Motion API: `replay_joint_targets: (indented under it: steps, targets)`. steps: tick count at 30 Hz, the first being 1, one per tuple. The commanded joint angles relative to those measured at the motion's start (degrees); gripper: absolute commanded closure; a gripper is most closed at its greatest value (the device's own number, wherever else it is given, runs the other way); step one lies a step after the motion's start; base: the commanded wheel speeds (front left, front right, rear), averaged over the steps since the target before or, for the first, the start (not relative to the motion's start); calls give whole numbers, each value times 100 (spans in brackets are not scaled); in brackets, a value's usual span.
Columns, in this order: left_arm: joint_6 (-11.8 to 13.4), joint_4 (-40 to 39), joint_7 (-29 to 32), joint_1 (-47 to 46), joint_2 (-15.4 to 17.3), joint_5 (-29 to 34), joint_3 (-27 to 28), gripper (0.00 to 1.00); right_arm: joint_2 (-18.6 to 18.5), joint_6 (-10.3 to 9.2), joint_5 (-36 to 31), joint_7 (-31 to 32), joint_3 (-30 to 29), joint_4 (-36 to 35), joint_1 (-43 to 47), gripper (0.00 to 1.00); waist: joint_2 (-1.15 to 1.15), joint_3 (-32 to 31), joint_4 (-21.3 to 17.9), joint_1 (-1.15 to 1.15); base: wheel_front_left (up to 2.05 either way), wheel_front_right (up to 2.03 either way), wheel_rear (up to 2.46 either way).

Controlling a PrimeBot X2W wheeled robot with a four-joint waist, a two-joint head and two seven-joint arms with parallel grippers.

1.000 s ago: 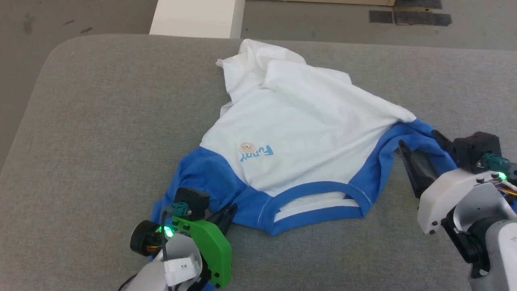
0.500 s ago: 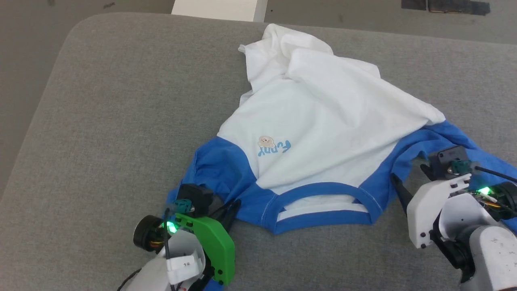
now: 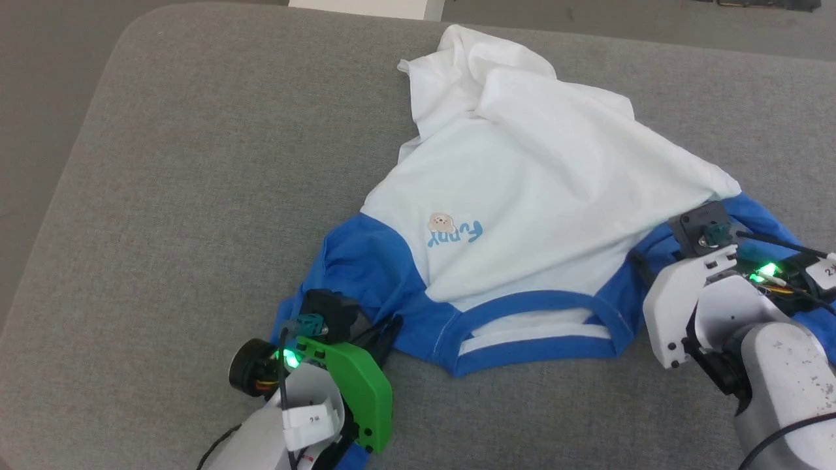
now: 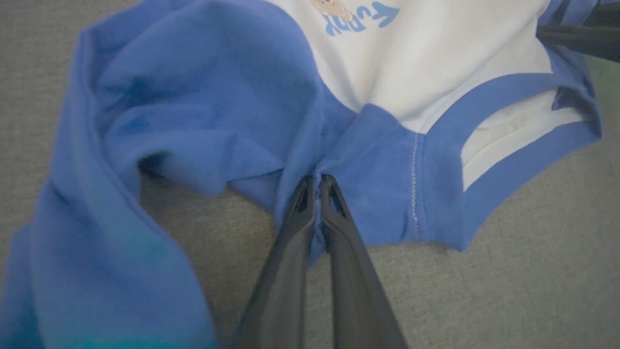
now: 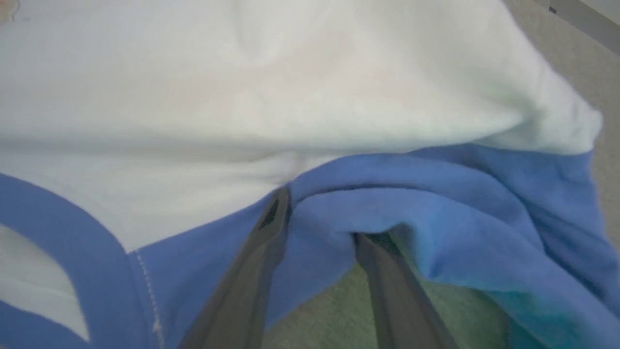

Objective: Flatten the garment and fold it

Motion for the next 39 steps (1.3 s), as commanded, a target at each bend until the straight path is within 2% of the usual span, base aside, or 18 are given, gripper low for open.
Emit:
replay_joint_targets:
  steps: [1, 8, 15, 21, 28, 39]
  targets:
    - [-42, 43, -40, -95, -11, -19, 7, 100, -69, -12, -13, 100, 16, 152, -7, 100, 0, 1, -7, 0, 0, 0, 0]
    - [-100, 73, -349, -87, -6, -192, 174, 100, -70, -12, 120, -414, -289, -81, -91, 100, 0, -225, -103, 0, 0, 0, 0]
    - [-327, -423, -1045, -27, -119, -778, 595, 100, 189, -12, 545, -933, -776, -747, 24, 100, 0, -727, -281, 0, 0, 0, 0]
    - [-427, -888, -1309, -474, 89, -828, 904, 100, 373, -12, 725, -1014, -813, -1451, -144, 100, 0, -1200, -458, 0, 0, 0, 0]
    - [-322, -960, -1204, -1469, 264, -592, 1163, 100, 406, -12, 830, -980, -653, -1817, -785, 100, 0, -1681, -641, 0, 0, 0, 0]
    - [27, -560, -778, -3028, 144, -543, 1411, 100, 324, -12, 876, -829, -424, -1541, -1834, 100, 0, -2206, -853, 0, 0, 0, 0]
